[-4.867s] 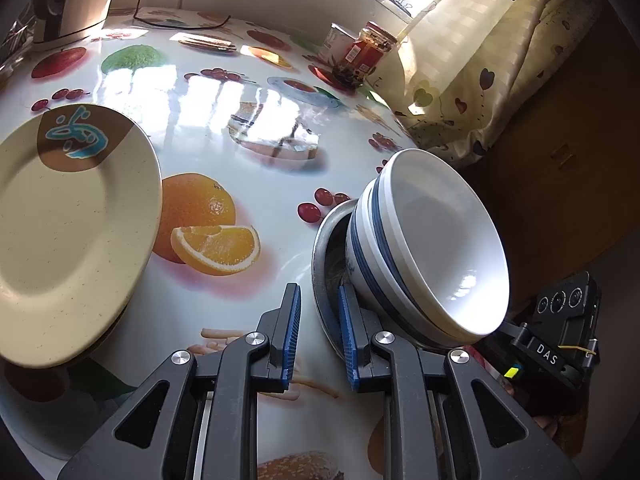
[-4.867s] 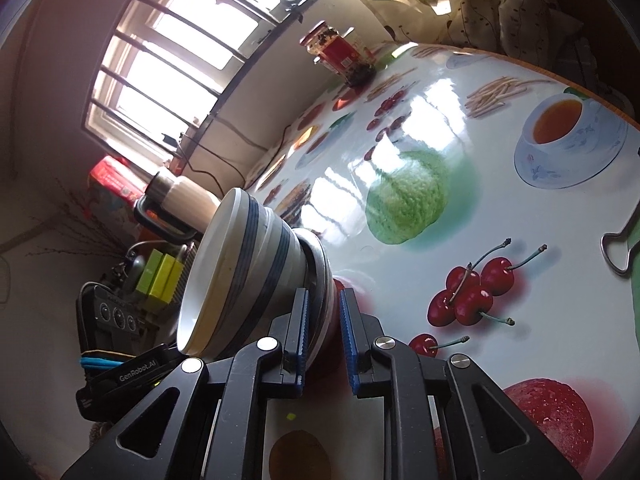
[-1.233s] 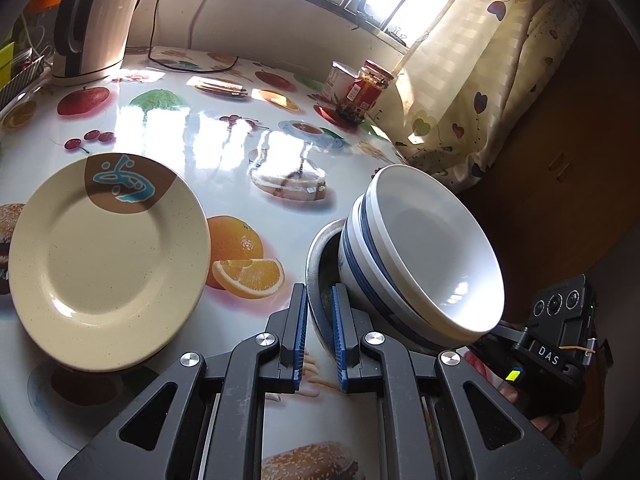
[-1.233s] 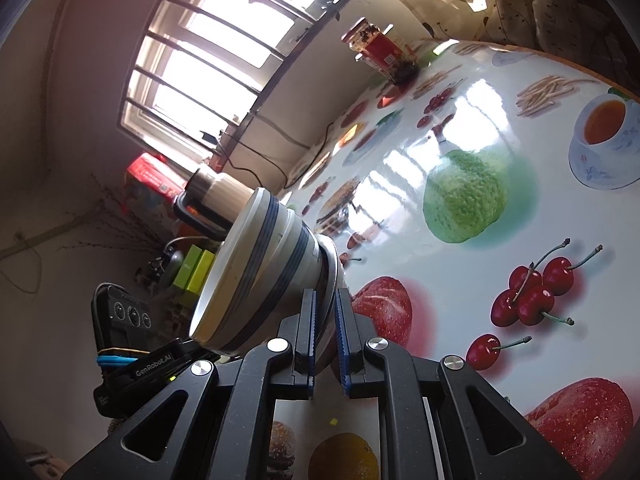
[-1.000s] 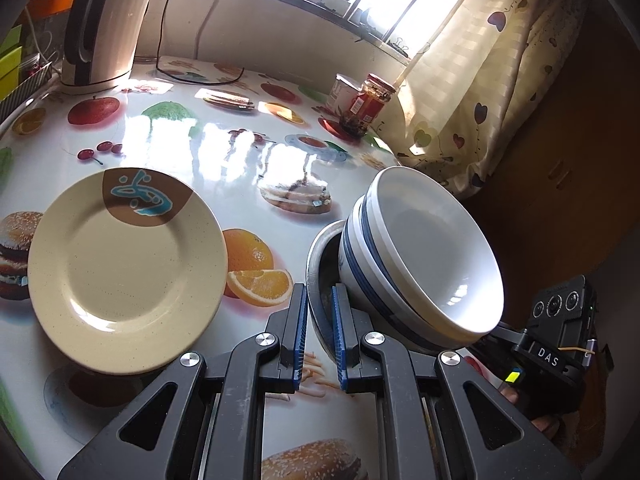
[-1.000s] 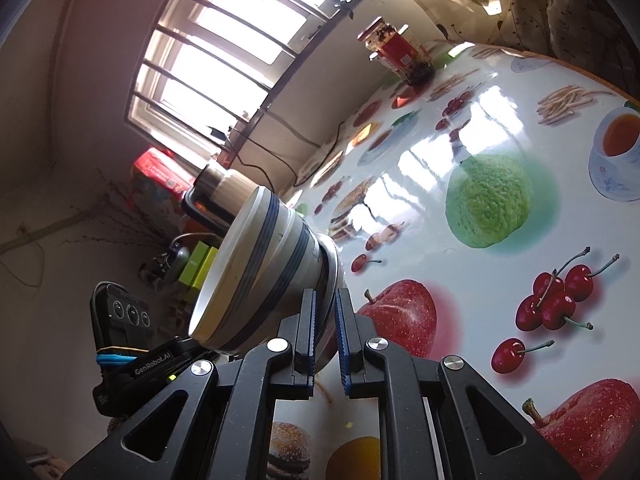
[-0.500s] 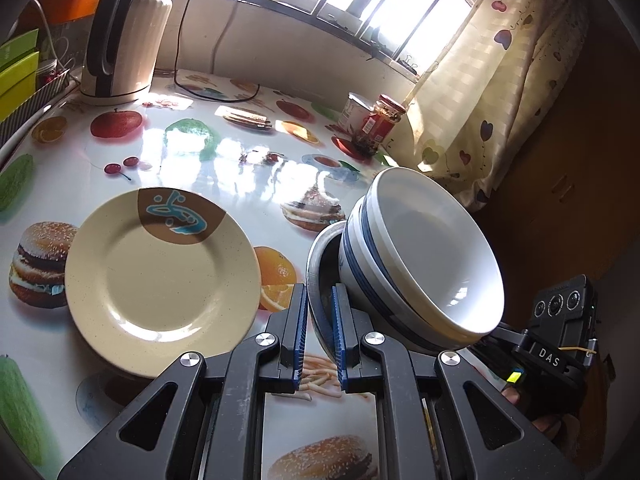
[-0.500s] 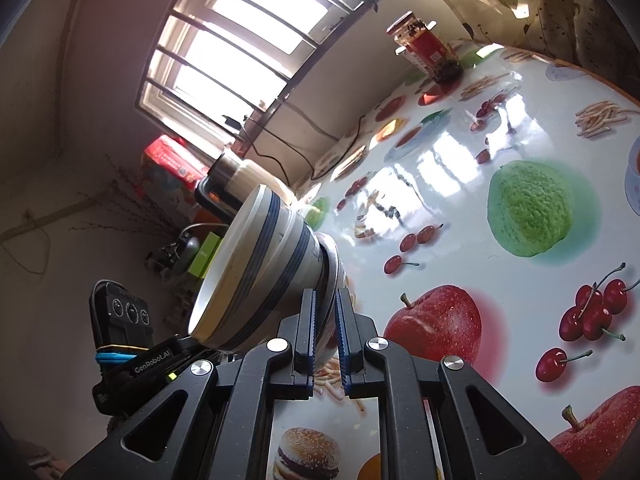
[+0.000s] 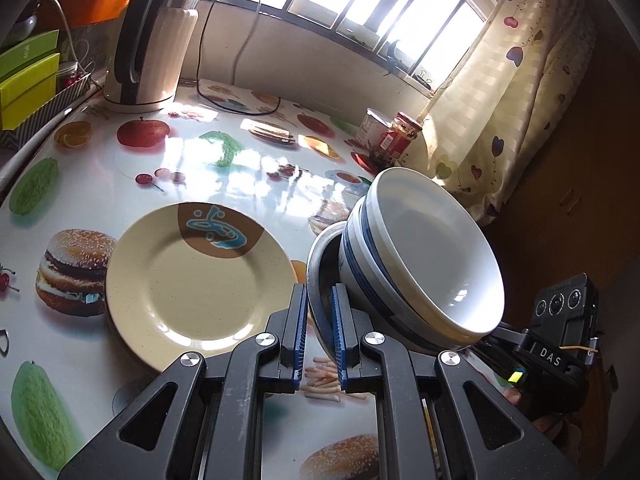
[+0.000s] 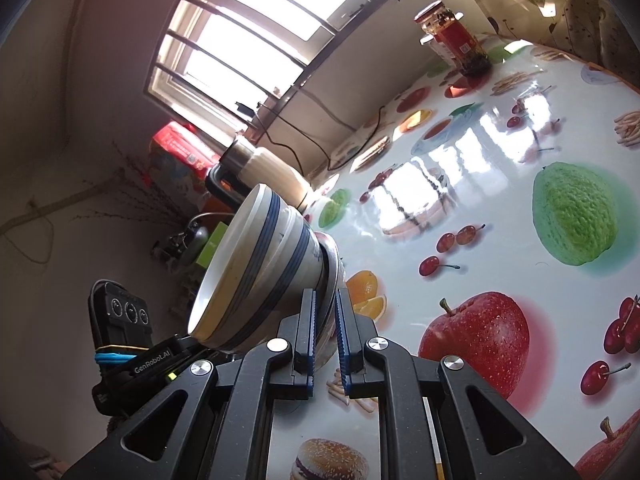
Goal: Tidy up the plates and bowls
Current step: 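Carry the bowl stack with both grippers over the cream plate stack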
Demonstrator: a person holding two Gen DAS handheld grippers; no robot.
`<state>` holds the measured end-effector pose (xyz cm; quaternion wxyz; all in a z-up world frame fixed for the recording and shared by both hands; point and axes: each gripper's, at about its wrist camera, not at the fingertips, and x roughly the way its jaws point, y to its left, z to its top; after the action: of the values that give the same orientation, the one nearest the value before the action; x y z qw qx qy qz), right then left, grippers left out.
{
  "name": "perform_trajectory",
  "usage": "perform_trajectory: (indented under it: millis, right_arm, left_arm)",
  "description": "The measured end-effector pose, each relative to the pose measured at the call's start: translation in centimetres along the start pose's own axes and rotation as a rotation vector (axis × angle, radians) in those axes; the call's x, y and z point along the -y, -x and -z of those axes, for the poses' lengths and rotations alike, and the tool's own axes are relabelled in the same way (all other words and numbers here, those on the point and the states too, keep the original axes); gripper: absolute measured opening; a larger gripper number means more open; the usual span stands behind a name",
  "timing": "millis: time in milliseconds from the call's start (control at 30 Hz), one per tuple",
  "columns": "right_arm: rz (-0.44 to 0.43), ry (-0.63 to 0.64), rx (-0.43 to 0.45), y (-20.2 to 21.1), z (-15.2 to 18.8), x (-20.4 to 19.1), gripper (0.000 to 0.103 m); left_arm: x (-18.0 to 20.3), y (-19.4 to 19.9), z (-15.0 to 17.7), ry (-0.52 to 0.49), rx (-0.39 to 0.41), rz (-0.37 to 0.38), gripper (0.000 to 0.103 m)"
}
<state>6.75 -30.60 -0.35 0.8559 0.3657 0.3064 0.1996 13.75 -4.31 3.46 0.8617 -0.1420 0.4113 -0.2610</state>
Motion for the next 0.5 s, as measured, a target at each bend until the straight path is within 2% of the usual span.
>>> perform_trajectory:
  millis: [500]
  right_arm:
    - [-0.015, 0.024, -0.037, -2.6, -0.3, -1.3, 0.011]
  left_arm:
    - [-2.3, 0.9, -0.7, 0.028, 0.022, -0.027, 0.011]
